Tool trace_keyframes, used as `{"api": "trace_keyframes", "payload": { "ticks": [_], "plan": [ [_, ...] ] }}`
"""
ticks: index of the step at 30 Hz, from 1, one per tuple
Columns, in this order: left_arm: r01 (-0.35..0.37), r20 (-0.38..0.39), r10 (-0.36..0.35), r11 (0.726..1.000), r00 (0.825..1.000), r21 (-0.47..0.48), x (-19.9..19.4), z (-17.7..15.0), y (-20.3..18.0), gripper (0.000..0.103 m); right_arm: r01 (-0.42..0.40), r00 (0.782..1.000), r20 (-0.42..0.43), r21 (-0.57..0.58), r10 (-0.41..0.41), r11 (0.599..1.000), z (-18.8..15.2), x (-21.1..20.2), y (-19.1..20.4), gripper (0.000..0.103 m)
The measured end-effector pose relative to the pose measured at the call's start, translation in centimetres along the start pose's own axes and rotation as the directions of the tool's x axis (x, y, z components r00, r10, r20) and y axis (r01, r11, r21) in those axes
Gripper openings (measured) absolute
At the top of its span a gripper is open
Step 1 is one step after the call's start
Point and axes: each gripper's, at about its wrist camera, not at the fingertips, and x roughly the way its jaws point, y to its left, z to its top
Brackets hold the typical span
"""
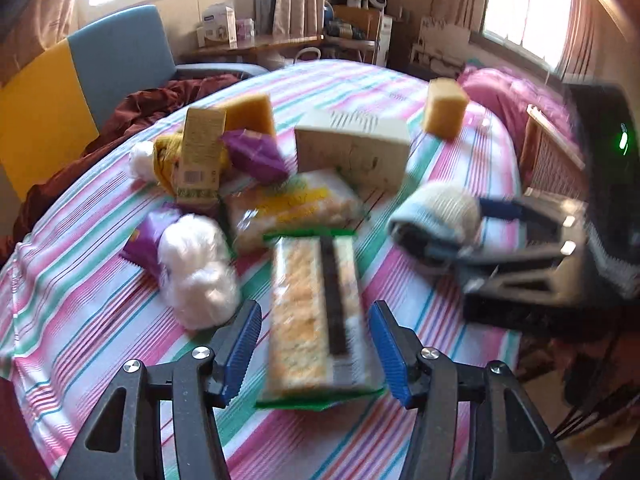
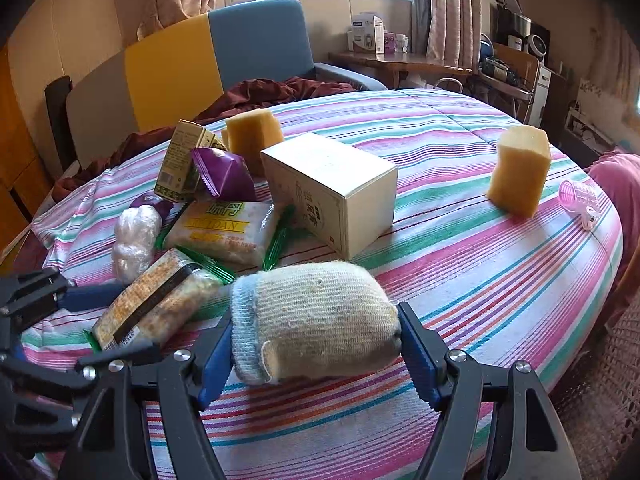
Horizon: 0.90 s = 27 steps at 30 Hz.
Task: Organize objects
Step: 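Grasp the green-edged cracker packet with the left tool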
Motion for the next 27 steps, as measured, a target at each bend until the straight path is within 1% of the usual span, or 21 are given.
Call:
{"api": "trace_keyframes", "payload": {
  "ticks": [2,3,5,6,7,9,10,14,17,20,23,27],
  "plan": [
    [0.002,0.012,-0.002,1.000,1.000,-0.009,0.2,0.4,-0.4,0.057,-0.002,1.000,0.000,0.001,0.002,1.000,-0.1,0.0,-0.1,0.074],
    [-0.022,0.005,0.022,1.000,1.000,0.003,0.6,0.5,-0.8,0.057,-0.005,1.000,-0.002,0.005,0.005,1.000,-0.1,0.1,-0.1,0.074],
    [-0.105,-0.014,0.106,0.994,0.994,0.036,1.7,0.4,-1.3,0.055,-0.017,1.000,-0.015,0.017,0.017,1.000,-0.2,0.3,-0.3,0.074],
    [-0.121,-0.029,0.122,0.992,0.992,0.041,2.2,0.2,-1.3,0.048,-0.025,0.999,-0.025,0.029,0.025,0.999,-0.3,0.4,-0.4,0.074],
    [-0.098,-0.019,0.098,0.995,0.995,0.024,2.2,-0.1,-1.2,0.045,-0.026,0.999,-0.024,0.032,0.027,0.999,-0.4,0.5,-0.4,0.074],
    [-0.064,-0.003,0.064,0.998,0.998,-0.025,1.9,-0.5,-0.6,0.044,-0.018,1.000,-0.023,0.018,0.018,1.000,-0.4,0.4,-0.2,0.074],
    [-0.059,0.008,0.059,0.998,0.998,-0.039,1.7,-0.7,-0.5,0.043,-0.016,1.000,-0.021,0.017,0.016,1.000,-0.4,0.3,-0.1,0.074],
    [-0.085,0.042,0.087,0.995,0.995,-0.052,0.8,-2.0,-0.7,0.043,-0.011,1.000,-0.021,0.012,0.011,1.000,-0.5,0.2,0.0,0.073],
    [-0.097,0.049,0.101,0.992,0.994,-0.076,0.0,-2.8,-0.7,0.042,-0.001,1.000,-0.019,0.002,0.002,1.000,-0.6,0.1,0.2,0.072],
    [-0.091,0.047,0.097,0.989,0.994,-0.117,-1.2,-3.9,-0.2,0.042,0.010,1.000,-0.019,-0.014,-0.010,1.000,-0.4,0.1,0.5,0.072],
    [-0.099,0.061,0.110,0.981,0.992,-0.168,-3.1,-4.9,0.8,0.042,0.019,1.000,-0.019,-0.019,-0.019,1.000,-0.4,0.0,0.6,0.072],
    [-0.136,0.076,0.157,0.965,0.985,-0.224,-5.6,-6.3,2.1,0.042,0.039,0.999,-0.019,-0.040,-0.040,0.998,-0.5,-0.1,1.2,0.072]
  ]
}}
